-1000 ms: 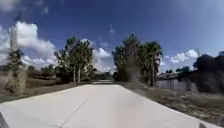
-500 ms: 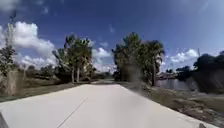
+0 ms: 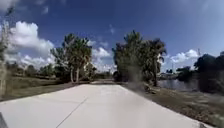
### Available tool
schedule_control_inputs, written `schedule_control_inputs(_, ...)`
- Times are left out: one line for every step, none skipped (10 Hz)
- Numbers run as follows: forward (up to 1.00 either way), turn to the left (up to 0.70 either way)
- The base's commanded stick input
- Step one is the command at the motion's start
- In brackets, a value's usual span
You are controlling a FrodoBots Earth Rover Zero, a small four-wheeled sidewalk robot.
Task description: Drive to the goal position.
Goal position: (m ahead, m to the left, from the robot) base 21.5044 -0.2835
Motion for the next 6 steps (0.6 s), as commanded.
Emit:
schedule_control_inputs(0.70, 0.04)
schedule_control_inputs(0.70, 0.00)
schedule_control_inputs(0.70, 0.00)
schedule_control_inputs(0.70, 0.00)
schedule_control_inputs(0.70, 0.00)
schedule_control_inputs(0.70, 0.00)
